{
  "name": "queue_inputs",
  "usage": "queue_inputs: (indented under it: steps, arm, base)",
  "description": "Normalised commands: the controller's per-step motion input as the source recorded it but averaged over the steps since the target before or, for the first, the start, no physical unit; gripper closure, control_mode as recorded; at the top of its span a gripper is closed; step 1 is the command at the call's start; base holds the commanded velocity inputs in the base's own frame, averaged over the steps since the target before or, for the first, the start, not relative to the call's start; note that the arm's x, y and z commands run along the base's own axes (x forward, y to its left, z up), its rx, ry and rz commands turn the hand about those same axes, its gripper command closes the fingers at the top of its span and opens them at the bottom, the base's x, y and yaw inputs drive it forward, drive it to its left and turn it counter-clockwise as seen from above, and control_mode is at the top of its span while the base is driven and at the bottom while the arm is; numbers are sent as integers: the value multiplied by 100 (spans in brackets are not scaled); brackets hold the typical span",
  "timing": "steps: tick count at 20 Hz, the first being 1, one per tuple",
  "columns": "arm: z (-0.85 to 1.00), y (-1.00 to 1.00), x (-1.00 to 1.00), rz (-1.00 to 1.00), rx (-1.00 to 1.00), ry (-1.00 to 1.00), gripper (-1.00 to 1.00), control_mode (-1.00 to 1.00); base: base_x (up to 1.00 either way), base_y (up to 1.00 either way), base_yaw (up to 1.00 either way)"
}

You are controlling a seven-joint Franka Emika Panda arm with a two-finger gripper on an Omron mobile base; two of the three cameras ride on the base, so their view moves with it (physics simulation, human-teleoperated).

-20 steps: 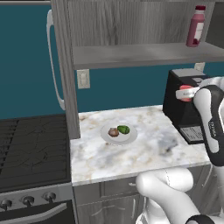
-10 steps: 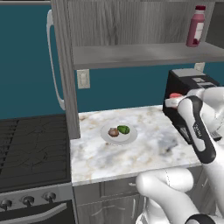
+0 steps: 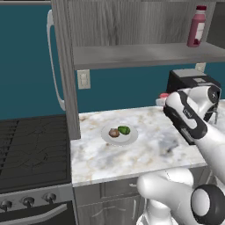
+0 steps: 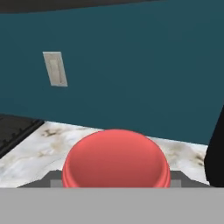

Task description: Pick the avocado and bread from the counter and place them on the plate. Then pick the jam from the cabinet and place it next to the plate. Lastly close the cabinet door.

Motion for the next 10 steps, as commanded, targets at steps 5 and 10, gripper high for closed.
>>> queue_inputs:
  steps: [5, 10]
  arm:
    - [-26, 0, 52, 15, -5, 16, 100, -100]
    - [-44, 0, 29, 21, -4, 11, 100, -100]
  base:
    - [0, 0, 0]
    - [0, 0, 0]
